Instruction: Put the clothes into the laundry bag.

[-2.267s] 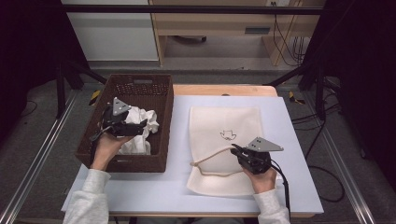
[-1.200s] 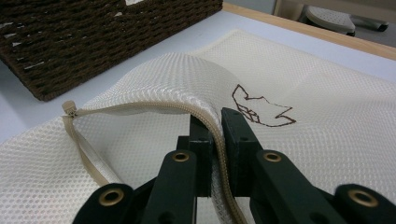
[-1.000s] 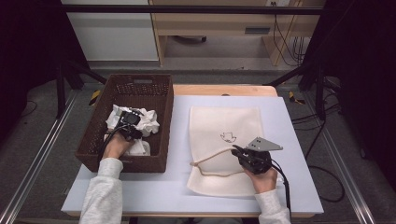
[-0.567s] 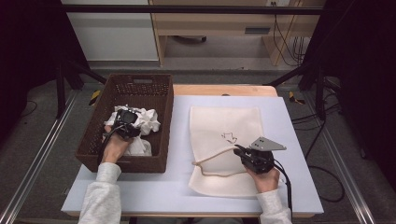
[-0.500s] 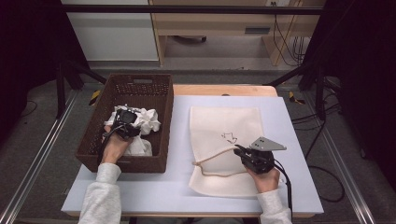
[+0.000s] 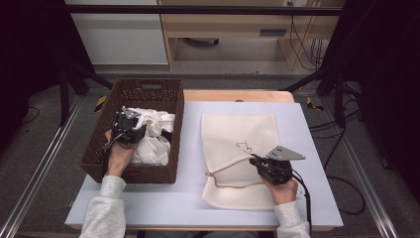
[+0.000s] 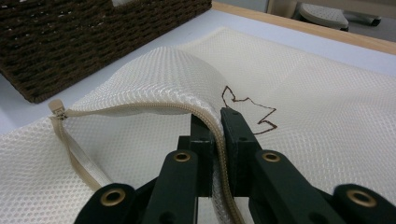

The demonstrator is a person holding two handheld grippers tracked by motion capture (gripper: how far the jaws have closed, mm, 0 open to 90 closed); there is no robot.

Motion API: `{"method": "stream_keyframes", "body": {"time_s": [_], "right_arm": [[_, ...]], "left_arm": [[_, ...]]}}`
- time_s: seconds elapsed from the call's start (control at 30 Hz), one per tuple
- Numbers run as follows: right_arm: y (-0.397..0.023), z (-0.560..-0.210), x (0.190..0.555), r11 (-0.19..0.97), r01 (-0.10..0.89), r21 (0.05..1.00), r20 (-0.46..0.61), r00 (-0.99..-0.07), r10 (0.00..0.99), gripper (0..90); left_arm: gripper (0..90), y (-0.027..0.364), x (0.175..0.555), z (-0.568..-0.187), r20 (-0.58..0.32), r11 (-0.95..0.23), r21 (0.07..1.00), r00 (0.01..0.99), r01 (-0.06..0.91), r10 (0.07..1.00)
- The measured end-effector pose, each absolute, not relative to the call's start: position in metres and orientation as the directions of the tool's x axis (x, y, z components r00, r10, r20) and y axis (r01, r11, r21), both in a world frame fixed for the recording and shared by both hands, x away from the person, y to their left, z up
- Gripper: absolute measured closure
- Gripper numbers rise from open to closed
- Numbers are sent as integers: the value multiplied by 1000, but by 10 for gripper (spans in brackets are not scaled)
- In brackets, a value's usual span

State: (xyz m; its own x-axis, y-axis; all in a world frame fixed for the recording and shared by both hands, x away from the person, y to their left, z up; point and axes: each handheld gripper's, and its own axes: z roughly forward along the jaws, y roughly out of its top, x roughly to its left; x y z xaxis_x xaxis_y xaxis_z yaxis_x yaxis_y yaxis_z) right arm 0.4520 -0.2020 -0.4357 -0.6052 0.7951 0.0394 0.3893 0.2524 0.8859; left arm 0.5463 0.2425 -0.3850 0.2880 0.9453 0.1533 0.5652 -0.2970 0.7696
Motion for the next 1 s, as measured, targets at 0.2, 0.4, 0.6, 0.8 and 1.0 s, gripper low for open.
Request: {"method": "stream_keyframes", "body": {"time_s": [0.2, 0.4, 0.6, 0.8, 1.0], "right_arm": [[-203, -434, 452, 251, 388, 887, 41, -607, 794, 847], [-203, -433, 452, 247, 383, 890, 41, -608, 793, 853], [-203, -430, 452, 250, 373, 894, 35, -612, 790, 855], [-202, -430, 453, 250, 375, 893, 36, -612, 790, 855], [-201, -428, 453, 244, 370, 896, 38, -613, 789, 856]], "left_arm": [[732, 252, 534, -369, 106, -212, 862, 246, 460, 964], [732, 259, 519, -343, 97, -179, 916, 235, 358, 967], [732, 265, 504, -317, 67, -141, 948, 256, 284, 964], [731, 264, 485, -299, 66, -139, 963, 294, 232, 953], [731, 258, 472, -288, 70, -134, 974, 321, 185, 945]]}}
